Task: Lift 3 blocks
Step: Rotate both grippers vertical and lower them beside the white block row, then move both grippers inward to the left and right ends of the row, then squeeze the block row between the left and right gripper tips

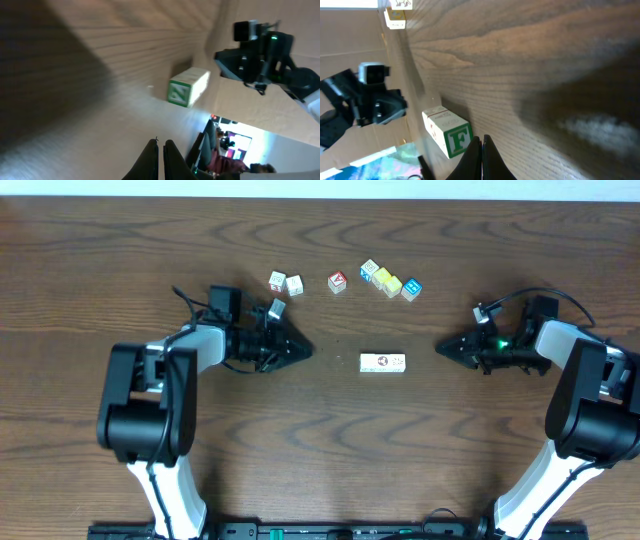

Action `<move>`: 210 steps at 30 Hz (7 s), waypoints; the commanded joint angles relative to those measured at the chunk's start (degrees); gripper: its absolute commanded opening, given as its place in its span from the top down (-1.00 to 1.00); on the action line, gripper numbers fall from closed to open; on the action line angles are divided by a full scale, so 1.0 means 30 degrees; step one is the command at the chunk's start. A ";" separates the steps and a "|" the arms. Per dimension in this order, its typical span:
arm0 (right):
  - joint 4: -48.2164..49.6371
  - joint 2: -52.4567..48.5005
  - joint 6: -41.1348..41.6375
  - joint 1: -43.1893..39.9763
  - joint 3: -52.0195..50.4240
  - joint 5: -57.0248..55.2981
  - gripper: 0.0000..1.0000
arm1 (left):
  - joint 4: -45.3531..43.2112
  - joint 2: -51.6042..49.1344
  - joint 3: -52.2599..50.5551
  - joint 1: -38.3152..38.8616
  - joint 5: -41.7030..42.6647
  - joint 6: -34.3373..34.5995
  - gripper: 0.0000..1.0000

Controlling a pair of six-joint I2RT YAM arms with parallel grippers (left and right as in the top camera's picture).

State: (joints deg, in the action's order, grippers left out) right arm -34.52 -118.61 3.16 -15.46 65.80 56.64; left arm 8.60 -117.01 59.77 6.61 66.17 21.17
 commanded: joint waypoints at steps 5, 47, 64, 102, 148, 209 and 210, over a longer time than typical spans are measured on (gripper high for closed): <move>0.0277 -0.0044 -0.0350 0.1450 -0.0175 -0.1792 0.97 | -0.2215 -0.1596 -0.0138 0.0590 0.2346 0.0612 0.86; 0.0321 0.0372 0.2171 0.4619 -0.0240 -0.6455 0.97 | -0.0525 0.0984 -0.0095 0.4670 -0.8582 -0.2076 0.86; -0.1129 0.3235 0.4102 0.7592 -0.0466 -1.2094 0.98 | -0.1392 0.1064 -0.0051 0.5756 -0.9362 -0.1698 0.86; -0.0721 0.3235 0.0911 0.5646 -0.0481 -0.8568 0.98 | -0.1909 0.1064 0.0801 0.6652 -0.9755 -0.0889 0.86; -0.0211 0.3235 0.1209 0.6513 -0.0780 -0.7781 0.98 | -0.2033 0.1056 0.0801 0.7133 -0.9289 -0.0954 0.86; -0.0495 0.3235 0.2084 0.7322 -0.0845 -0.8728 0.97 | -0.2178 0.1333 0.0801 0.7111 -0.9435 0.0619 0.86; -0.0481 0.3235 0.2084 0.7359 -0.0845 -0.8728 0.98 | -0.2186 0.1333 0.0801 0.7111 -0.9428 0.0816 0.86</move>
State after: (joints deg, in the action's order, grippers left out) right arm -36.23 -109.32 8.73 5.61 63.88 29.54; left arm 2.31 -114.21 61.84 27.81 37.30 21.69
